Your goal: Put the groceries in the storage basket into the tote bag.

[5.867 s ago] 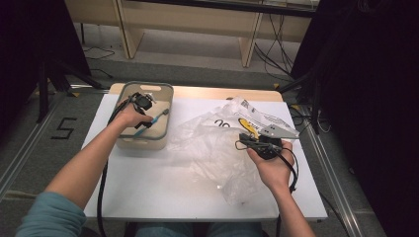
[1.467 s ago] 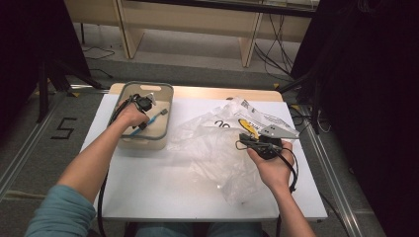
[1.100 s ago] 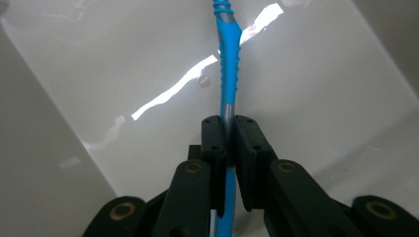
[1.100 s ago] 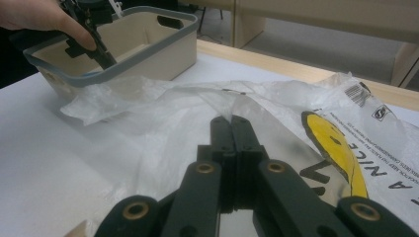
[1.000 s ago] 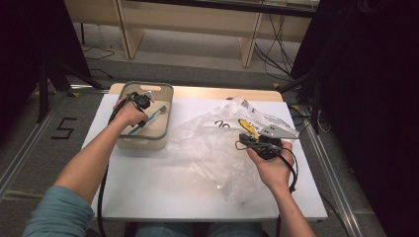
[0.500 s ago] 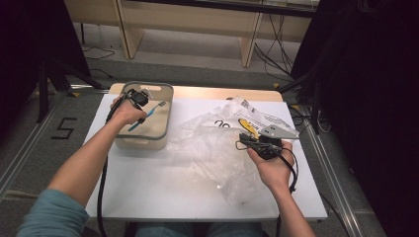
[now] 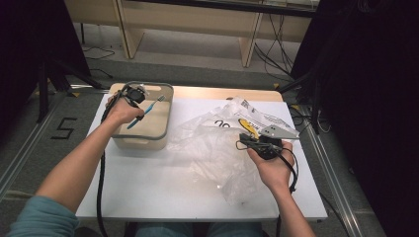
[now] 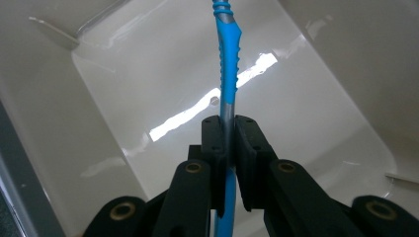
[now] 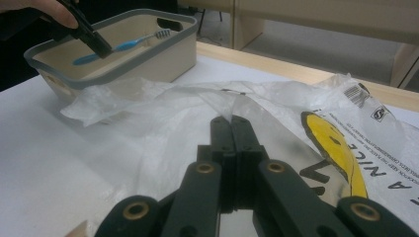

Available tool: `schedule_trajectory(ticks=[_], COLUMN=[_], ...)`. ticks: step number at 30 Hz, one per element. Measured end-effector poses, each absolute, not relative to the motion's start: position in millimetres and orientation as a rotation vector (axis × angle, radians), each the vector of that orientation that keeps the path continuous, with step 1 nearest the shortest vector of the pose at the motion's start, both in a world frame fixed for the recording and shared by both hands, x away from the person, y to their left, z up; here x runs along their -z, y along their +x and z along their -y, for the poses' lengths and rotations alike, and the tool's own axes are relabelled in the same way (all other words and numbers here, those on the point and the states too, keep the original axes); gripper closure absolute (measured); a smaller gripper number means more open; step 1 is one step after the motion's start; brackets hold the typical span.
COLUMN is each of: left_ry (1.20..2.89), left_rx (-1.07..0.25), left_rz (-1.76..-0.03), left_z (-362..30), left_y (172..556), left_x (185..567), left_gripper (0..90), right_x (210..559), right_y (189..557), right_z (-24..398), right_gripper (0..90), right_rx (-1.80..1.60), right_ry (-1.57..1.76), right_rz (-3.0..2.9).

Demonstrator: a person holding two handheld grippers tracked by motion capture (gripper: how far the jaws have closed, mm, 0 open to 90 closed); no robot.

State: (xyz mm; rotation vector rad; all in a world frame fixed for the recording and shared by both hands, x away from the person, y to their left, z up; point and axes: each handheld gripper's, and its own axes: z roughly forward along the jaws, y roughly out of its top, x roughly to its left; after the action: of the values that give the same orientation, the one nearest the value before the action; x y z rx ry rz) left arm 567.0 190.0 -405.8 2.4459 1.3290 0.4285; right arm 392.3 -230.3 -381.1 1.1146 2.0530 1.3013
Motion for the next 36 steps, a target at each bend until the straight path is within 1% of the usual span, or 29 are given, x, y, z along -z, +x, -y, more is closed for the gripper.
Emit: schedule_trajectory(ticks=[13, 24, 36], left_ry=[2.416, 2.392, 2.381], left_rx=[-0.453, -0.466, -0.457], left_rz=[-1.297, -1.218, -1.173], left_z=[-190, -185, -182], left_y=[554, 536, 520], left_x=[392, 377, 372], left_gripper=[83.1, 83.1, 83.1], right_x=[381, 381, 381], right_y=[392, 392, 392], right_z=[231, 230, 230], right_gripper=[90.0, 90.0, 90.0], right_rx=[-1.302, -1.305, -1.303], right_ry=[1.117, 1.116, 1.117], right_rz=[-2.051, -2.049, -2.05])
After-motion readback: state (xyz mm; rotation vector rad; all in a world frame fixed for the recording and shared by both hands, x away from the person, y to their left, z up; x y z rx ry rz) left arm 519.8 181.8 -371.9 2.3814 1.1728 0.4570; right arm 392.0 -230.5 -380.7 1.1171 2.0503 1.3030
